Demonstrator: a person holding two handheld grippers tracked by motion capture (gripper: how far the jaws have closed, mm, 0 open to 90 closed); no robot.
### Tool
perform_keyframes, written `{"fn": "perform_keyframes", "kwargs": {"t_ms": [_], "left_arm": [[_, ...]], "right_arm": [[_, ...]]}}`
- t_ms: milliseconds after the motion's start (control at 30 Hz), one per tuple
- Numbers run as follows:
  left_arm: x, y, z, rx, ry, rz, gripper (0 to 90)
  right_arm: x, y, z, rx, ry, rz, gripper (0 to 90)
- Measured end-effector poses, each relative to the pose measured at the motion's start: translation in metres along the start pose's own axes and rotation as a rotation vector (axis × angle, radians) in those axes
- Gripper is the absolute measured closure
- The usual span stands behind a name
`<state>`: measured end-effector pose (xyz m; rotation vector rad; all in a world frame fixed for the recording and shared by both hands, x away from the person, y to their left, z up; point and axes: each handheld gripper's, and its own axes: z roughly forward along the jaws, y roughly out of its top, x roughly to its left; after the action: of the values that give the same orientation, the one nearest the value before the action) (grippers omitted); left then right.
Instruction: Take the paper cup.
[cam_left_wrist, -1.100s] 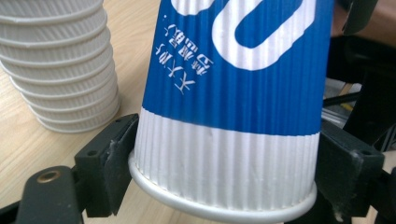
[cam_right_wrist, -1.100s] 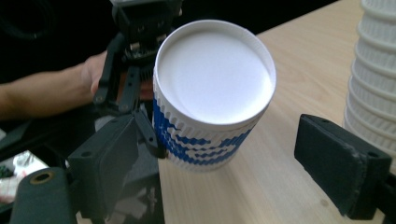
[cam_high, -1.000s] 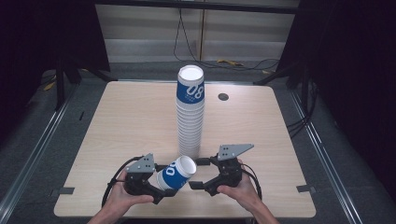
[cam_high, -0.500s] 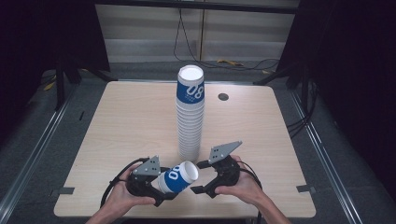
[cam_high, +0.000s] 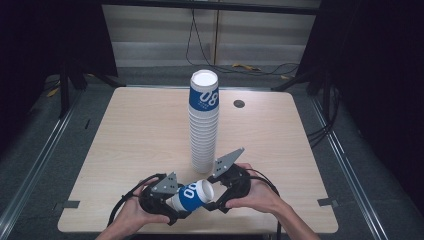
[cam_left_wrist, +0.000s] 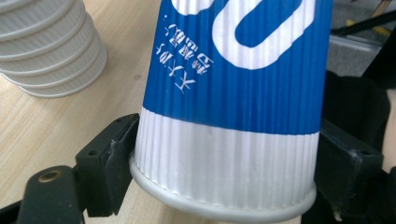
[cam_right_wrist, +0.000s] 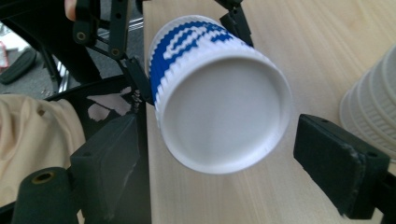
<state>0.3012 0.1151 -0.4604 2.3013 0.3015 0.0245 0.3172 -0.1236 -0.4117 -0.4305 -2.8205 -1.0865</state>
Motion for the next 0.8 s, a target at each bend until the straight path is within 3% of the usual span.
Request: {"fn": "perform_keyframes", "kwargs": {"t_ms": [133, 433, 600, 800], "left_arm": [[-0.001, 0.000, 0.002, 0.003, -0.018, -0.009, 16.8], [-0.004, 0.002, 0.006, 0.037, 0.002, 0.019, 16.9], [-0.004, 0.003, 0.005, 0.009, -0.016, 0.019, 16.8], [-0.004, 0.003, 0.004, 0.015, -0.027, 0.024, 16.8]], "right_arm": [[0.000, 0.003, 0.005, 0.029, 0.016, -0.011, 15.3], [0.001, 0.011, 0.013, 0.062, 0.047, -0.043, 17.5], [0.000, 0.013, 0.018, 0.078, 0.058, -0.048, 20.8], [0.000, 0.014, 0.016, 0.084, 0.061, -0.053, 26.6]]}}
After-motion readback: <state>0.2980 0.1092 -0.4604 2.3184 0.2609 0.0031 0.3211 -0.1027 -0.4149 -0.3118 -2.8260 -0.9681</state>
